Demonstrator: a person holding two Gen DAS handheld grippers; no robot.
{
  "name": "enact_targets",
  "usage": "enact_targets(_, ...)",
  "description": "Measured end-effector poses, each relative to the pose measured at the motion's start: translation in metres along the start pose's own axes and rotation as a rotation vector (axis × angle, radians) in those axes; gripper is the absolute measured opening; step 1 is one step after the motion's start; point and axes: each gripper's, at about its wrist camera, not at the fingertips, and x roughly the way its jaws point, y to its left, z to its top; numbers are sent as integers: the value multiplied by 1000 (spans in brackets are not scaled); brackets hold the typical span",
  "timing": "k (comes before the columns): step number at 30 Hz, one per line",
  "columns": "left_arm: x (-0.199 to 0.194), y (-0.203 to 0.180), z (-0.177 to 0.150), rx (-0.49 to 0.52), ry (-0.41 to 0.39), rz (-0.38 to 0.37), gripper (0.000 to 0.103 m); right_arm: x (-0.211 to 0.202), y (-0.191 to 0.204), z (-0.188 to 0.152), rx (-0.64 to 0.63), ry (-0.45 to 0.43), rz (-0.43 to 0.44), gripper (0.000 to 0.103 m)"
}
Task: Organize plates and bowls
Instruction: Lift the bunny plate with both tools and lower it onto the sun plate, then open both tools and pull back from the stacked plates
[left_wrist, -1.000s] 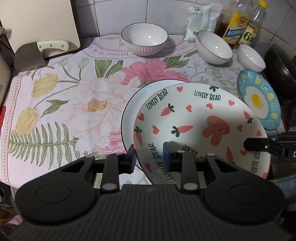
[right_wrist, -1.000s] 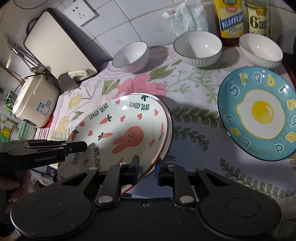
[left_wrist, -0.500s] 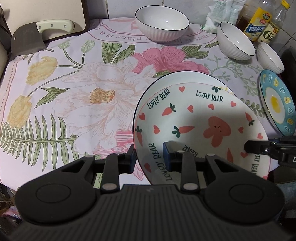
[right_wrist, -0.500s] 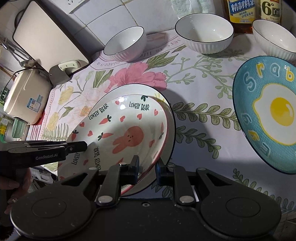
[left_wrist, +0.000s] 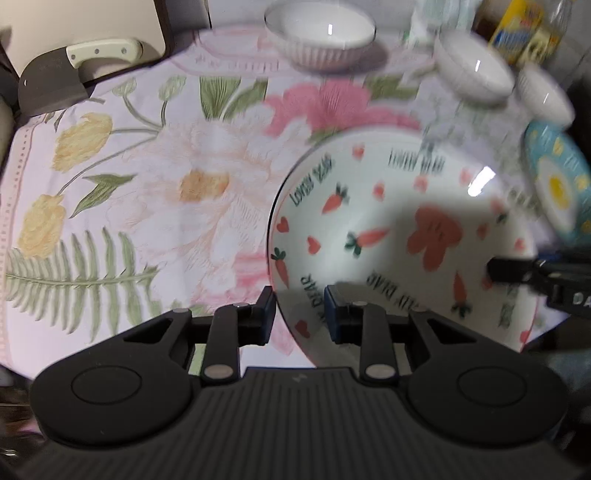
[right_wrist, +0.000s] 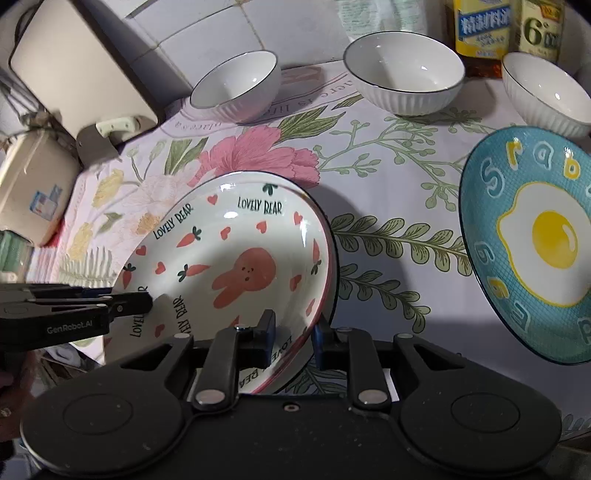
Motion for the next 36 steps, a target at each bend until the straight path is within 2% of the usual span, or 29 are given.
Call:
enact_targets(4,3,-6,-4,9,-10,27,27,1,20,-3,-114,-31,-101,31)
enact_targets(12,-1,-5,-4,-19,-4,39,25,0,24,-3,-126,-31,-139,31)
enact_targets(16,-10,-10,-7,-17,-10,43,30,-5,28,-9,-158,-59,-216,39)
enact_targets(21,-25,-23,-18,-8,-2,63,36,-30,19,-16,-116,-112,-125,43)
enact_targets(23,-35,-29,-23,-5,-9,63,41,-44,18,-20,-131,-150,-108,46)
enact_targets(29,-70,-57,-37,34,-24,68,49,-90,10,-36,-152,-229,-40,49)
enact_targets(31,-82,-69,-42,57,-26,66,53,-107,6,-43,-164,-251,-15,54)
enact_targets(36,-110,-99,-54,91,-53,60,60,-149,-4,-62,-233,-315,11,54)
